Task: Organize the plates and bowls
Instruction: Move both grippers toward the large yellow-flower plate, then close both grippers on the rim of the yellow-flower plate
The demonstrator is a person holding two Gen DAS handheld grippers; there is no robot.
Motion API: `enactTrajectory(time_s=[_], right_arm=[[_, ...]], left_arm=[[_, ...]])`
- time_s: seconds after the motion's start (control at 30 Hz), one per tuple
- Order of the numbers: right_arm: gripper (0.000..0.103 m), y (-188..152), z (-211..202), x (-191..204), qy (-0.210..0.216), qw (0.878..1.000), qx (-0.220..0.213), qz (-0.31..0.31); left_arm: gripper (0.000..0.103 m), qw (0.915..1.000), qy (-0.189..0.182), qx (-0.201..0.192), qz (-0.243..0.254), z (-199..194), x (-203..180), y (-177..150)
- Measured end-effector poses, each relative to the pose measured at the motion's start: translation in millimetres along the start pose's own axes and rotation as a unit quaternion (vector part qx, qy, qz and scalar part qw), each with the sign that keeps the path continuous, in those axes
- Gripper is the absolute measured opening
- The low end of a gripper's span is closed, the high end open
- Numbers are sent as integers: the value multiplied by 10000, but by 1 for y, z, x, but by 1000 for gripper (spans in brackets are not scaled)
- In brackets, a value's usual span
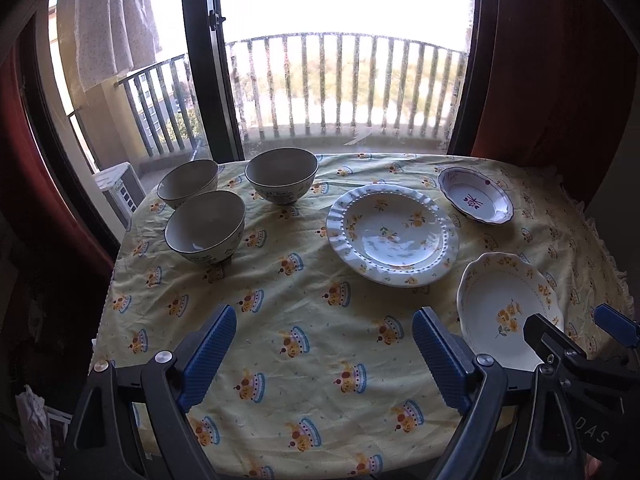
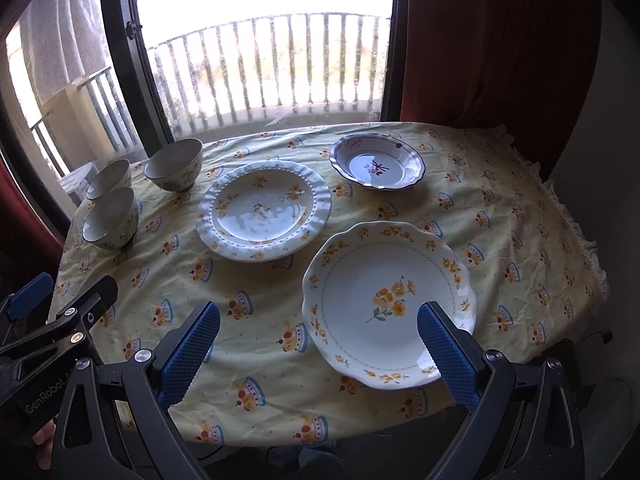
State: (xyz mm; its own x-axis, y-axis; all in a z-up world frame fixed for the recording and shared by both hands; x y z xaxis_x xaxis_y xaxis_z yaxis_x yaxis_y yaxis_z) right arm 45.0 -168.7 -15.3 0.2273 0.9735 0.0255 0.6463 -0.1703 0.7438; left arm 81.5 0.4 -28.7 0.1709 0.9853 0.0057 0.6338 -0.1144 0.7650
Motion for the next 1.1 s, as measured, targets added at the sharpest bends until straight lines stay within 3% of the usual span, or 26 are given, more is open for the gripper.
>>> enactTrajectory(time_s=[0.43, 0.77, 1.1], right_arm=[[95, 5, 30, -32, -172, 9995, 122, 246], [90, 8, 76, -96, -15, 9989, 478, 38], [86, 0, 135, -138, 285, 9935, 1027, -388]], left_arm=[[91, 9985, -169, 501, 159, 40, -42, -3], [91, 9967, -67, 778, -221, 71, -105, -10], [89, 9889, 312, 1289, -662, 113, -146, -37]])
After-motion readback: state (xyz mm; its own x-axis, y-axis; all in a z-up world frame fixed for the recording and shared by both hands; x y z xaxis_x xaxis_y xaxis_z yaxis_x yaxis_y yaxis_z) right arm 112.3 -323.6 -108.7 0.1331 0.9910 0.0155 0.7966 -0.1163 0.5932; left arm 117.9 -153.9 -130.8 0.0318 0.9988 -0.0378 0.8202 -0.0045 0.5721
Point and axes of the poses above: each gripper's, at about its wrist camera, not at the fingertips, and z roughly the way its jaws point, x to its left, y to its top, the point moved 4 cm from there along z, roughly the way its jaws point, and after that the axes turned 10 degrees about -x, right-handed, at the moved point
